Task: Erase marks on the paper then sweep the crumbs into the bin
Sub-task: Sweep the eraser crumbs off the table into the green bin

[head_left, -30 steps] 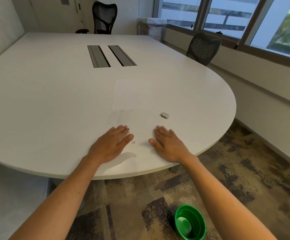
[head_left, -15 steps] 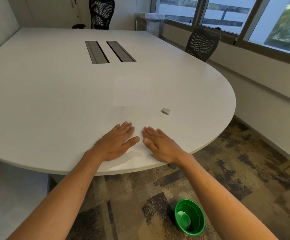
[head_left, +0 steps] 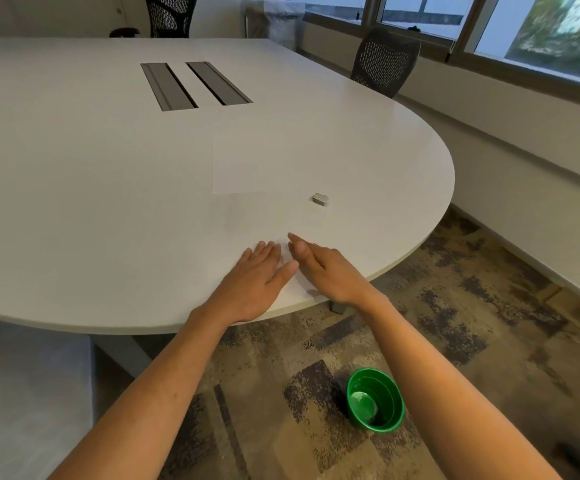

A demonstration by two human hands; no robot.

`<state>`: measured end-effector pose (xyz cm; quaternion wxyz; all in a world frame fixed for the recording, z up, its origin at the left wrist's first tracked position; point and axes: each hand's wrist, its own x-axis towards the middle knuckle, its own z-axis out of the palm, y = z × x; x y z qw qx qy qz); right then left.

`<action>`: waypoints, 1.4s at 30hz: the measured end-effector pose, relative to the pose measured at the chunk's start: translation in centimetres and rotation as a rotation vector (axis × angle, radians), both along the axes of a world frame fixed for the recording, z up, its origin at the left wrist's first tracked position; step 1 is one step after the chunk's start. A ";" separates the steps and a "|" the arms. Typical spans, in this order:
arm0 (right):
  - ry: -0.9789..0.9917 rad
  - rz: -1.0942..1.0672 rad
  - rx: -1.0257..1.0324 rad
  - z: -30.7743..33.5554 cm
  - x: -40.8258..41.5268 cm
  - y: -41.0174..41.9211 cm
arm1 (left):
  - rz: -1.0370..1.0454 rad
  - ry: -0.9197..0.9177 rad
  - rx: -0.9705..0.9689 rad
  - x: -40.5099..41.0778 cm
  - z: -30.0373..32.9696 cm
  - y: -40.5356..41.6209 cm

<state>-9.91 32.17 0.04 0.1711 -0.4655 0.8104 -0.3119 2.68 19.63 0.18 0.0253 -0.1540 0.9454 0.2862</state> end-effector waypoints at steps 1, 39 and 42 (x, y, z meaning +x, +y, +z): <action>-0.082 0.004 -0.043 0.4 0.2 0.2 | -0.001 0.022 0.078 0.1 0.4 0.3; -0.602 -1.285 -0.166 -48.0 -1.8 31.3 | -0.032 -0.504 0.397 -14.4 -48.9 22.3; -0.629 -1.328 -0.147 -54.5 -2.6 31.6 | 0.045 -0.557 0.400 -15.9 -56.4 22.7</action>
